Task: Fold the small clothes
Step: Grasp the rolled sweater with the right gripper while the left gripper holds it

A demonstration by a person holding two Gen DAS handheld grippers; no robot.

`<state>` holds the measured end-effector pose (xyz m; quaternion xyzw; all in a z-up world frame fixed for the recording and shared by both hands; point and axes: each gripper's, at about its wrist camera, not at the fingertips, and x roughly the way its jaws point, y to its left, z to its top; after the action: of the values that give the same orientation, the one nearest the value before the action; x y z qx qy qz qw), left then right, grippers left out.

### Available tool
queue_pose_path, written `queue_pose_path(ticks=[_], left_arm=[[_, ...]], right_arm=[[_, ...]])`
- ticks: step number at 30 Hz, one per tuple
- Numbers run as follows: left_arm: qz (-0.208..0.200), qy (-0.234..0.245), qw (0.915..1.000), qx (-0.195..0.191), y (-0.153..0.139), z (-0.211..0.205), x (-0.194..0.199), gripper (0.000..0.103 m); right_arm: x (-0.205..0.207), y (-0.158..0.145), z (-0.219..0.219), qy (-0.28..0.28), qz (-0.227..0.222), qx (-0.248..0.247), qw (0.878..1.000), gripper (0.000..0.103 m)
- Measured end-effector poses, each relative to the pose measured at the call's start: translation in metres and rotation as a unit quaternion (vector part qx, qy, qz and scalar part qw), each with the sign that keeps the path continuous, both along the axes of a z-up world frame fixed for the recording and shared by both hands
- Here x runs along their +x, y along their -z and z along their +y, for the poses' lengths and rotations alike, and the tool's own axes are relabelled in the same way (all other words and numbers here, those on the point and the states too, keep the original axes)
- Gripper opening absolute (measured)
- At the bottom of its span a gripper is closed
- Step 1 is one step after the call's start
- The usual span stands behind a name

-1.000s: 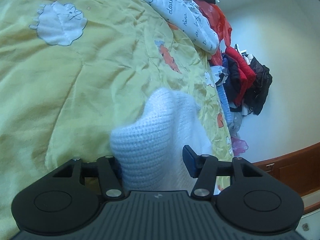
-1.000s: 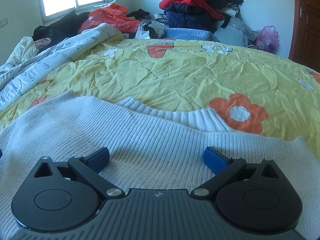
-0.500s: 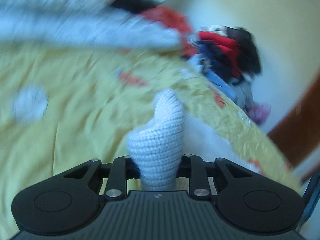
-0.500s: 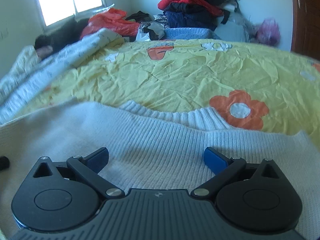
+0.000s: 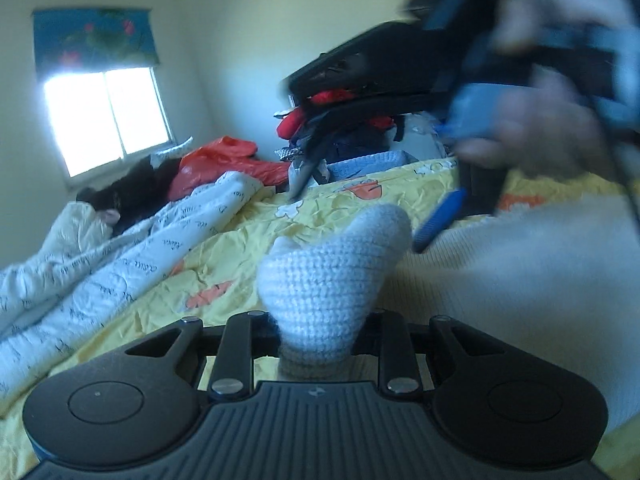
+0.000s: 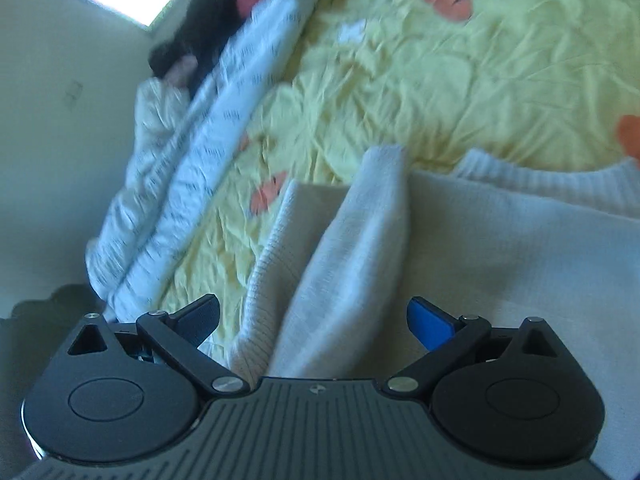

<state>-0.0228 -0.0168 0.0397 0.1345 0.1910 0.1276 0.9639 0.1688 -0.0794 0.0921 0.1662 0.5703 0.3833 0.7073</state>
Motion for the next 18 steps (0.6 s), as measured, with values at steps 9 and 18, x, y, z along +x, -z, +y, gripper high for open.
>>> queue_pose_path(ticks=[9,18], left_arm=[[0.001,0.004,0.9999,0.012,0.005,0.002,-0.004,0.024],[-0.005,0.033,0.9957,0.087,0.002,-0.019,-0.007,0.025]], right_arm=[[-0.012,-0.012,0.081,-0.071,-0.057,-0.082,0.992,0.092],[-0.023,-0.015,0.061,-0.098,-0.162,-0.109,0.976,0.034]])
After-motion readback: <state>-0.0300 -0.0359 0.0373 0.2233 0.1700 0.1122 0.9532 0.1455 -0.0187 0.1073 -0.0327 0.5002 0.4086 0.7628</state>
